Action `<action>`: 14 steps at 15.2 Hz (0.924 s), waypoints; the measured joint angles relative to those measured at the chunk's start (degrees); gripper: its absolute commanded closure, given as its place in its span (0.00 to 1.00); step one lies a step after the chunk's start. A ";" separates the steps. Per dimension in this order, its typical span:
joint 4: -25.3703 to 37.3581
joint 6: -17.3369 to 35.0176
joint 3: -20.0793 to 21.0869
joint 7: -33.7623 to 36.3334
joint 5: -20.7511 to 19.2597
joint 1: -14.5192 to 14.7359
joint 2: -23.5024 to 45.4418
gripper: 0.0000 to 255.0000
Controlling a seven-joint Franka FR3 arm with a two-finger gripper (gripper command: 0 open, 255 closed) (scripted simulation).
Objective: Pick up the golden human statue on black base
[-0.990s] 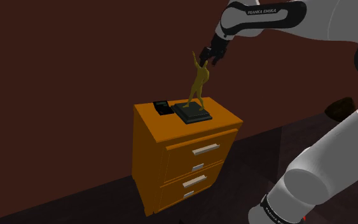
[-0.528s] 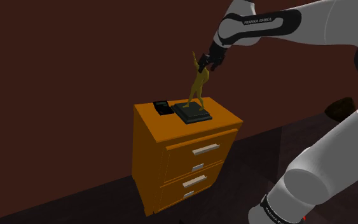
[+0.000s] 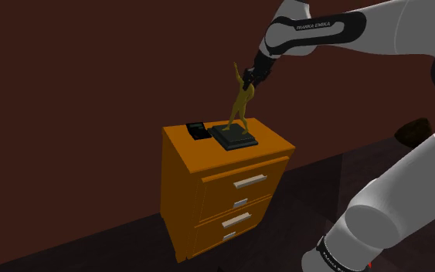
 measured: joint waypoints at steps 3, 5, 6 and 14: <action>0.29 -0.36 0.03 0.03 -0.01 0.02 0.05 1.00; 1.42 -1.63 0.03 -0.04 0.02 0.02 0.00 1.00; 2.23 -2.43 0.02 -0.12 0.05 0.02 0.01 1.00; 8.61 -8.36 0.05 -0.43 0.27 0.08 0.45 1.00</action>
